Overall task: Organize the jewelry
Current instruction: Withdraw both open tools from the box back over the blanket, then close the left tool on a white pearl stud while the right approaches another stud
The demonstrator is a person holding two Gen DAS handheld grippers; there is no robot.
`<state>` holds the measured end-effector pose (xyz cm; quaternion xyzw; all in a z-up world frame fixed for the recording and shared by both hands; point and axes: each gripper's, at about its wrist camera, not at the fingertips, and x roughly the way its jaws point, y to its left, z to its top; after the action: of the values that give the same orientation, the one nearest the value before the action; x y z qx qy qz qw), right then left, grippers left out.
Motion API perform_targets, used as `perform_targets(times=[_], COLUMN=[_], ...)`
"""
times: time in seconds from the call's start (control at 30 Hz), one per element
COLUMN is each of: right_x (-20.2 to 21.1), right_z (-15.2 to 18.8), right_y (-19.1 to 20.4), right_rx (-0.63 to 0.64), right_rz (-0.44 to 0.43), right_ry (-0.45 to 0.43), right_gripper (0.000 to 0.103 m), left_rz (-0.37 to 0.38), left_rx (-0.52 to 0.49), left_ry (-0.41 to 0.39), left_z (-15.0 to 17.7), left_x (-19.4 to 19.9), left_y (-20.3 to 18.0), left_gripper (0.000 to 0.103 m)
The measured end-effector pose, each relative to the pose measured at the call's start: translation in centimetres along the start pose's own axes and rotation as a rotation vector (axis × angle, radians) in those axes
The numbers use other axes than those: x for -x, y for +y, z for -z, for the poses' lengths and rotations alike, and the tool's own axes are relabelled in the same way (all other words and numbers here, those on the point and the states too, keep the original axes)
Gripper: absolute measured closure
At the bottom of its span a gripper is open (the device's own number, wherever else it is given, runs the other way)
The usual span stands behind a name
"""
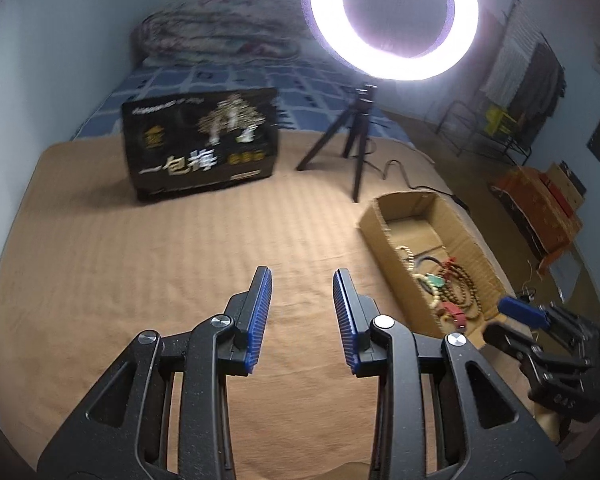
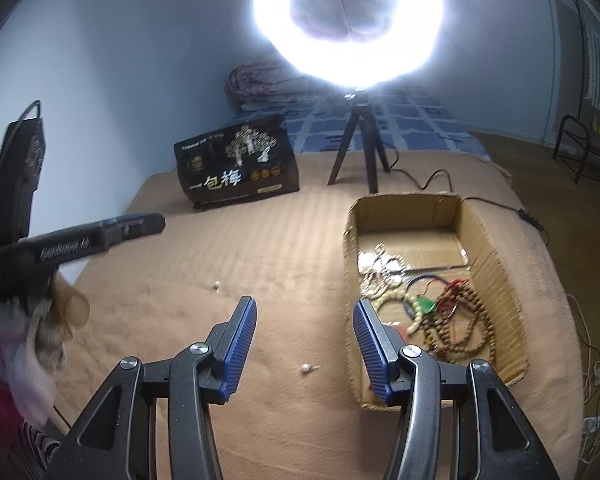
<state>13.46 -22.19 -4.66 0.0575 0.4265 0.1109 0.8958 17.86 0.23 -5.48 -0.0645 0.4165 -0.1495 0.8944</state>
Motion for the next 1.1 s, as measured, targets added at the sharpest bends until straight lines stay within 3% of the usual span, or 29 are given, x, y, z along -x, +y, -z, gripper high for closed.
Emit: perform_targets(times=[0.23, 0.37, 0.6, 0.77, 1.1], right_x=[-1.3, -2.3, -4.0, -5.7, -8.4], right_z=[2.2, 4.0, 6.5, 7.5, 7.9], right_y=[1.7, 2.1, 2.0, 2.3, 2.8], right_rx=[0.014, -0.016, -0.079, -0.083, -0.058], right_rz=[-0.031, -0.040, -0.046, -0.016, 0.119], right_ry=[0.034, 0.051, 0.054, 0.061, 0.067], right_gripper=[0.050, 0.051, 0.063, 0.072, 0.075], left_rz=[0.002, 0.010, 0.032, 0.039, 0.046], left_rx=[0.093, 0.096, 0.058, 0.021, 0.001], left_ry=[0.047, 0.081, 0.144, 0.182, 0.209], left_z=[1.0, 1.6, 2.9, 3.9, 4.7], left_x=[-1.7, -3.1, -5.6, -7.3, -9.8], left_y=[4.6, 5.4, 5.2, 4.8, 5.2], left_gripper=[0.071, 0.071, 0.071, 0.071, 0.071])
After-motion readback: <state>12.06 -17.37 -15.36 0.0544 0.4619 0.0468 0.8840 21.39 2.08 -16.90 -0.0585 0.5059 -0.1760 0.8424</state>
